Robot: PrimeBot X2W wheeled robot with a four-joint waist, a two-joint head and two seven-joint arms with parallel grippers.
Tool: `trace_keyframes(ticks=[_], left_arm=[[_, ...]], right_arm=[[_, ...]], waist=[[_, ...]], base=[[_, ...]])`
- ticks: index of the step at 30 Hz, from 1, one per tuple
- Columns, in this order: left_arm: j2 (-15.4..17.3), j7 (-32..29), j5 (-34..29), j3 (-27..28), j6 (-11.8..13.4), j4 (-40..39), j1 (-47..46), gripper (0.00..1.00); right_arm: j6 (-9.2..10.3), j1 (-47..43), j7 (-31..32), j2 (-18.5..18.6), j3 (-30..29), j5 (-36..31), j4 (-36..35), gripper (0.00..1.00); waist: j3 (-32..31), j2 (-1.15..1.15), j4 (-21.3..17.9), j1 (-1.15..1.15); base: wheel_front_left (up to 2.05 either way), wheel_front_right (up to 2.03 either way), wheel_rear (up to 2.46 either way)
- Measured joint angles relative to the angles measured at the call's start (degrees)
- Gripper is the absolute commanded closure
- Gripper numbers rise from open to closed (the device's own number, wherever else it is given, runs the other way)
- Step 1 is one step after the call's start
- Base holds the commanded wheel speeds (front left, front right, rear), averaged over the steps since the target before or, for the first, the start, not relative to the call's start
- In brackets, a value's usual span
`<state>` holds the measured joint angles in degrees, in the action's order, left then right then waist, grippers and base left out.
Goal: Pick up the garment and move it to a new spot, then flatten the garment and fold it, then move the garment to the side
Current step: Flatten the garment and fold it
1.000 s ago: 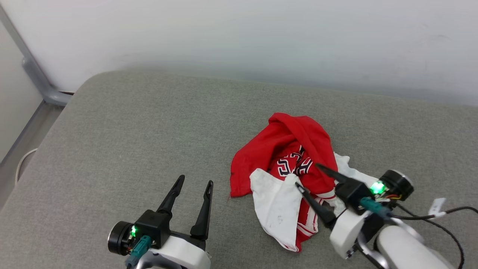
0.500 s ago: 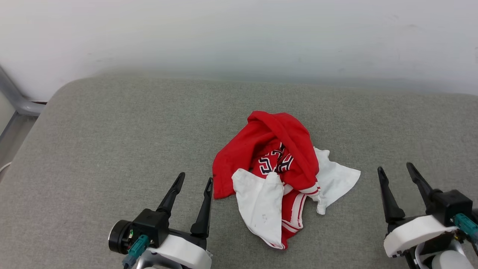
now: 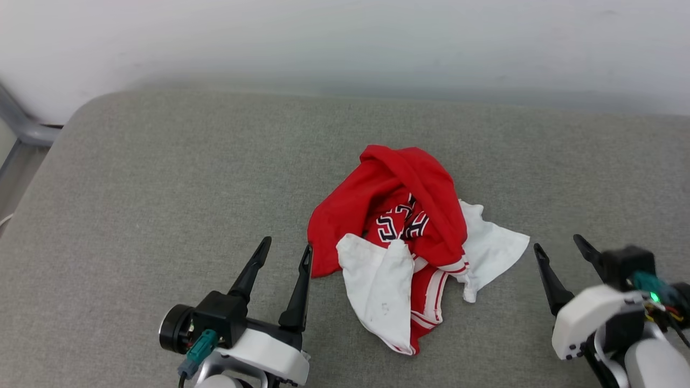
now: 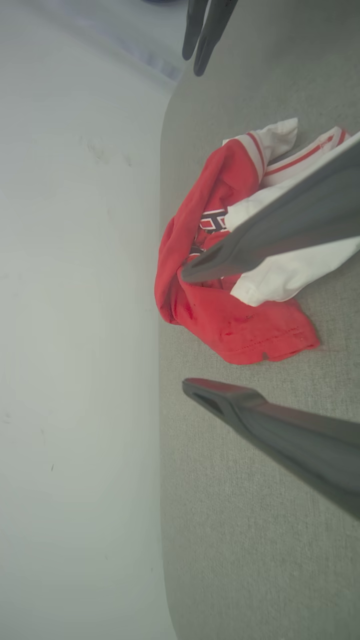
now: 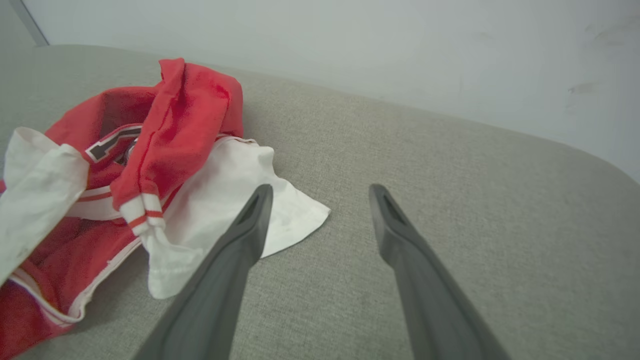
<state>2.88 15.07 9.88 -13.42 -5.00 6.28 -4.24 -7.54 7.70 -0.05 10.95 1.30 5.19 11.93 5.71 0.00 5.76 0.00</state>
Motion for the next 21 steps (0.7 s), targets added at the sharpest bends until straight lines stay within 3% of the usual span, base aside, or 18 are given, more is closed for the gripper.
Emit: trace_keyframes(ticks=[6, 11, 15, 21], left_arm=[[0.0, 0.0, -0.1, -0.2, 0.0, -1.0, -1.2, 0.0], [0.0, 0.0, 0.4, -1.1, 0.2, -1.1, -2.4, 0.0], [0.0, 0.0, 0.9, -2.1, 0.5, -1.3, -3.5, 0.0], [0.0, 0.0, 1.0, -2.8, 1.1, -1.9, -4.6, 0.0]], right_arm=[[0.02, 7.2, 23.6, 5.9, 5.6, 6.1, 0.9, 0.0], [0.03, 12.4, 38.4, 10.2, 9.4, 11.5, 0.9, 0.0], [0.02, 15.5, 44.0, 12.9, 9.5, 12.4, 2.1, 0.0], [0.03, 17.6, 45.5, 14.9, 10.3, 9.9, 6.1, 0.0]], waist=[[2.8, 0.0, 1.4, 0.0], [5.1, 0.0, 3.5, 0.0], [6.8, 0.0, 5.6, 0.0], [9.3, 0.0, 8.4, 0.0]], base=[[0.0, 0.0, 0.0], [0.0, 0.0, 0.0], [0.0, 0.0, 0.0], [0.0, 0.0, 0.0]])
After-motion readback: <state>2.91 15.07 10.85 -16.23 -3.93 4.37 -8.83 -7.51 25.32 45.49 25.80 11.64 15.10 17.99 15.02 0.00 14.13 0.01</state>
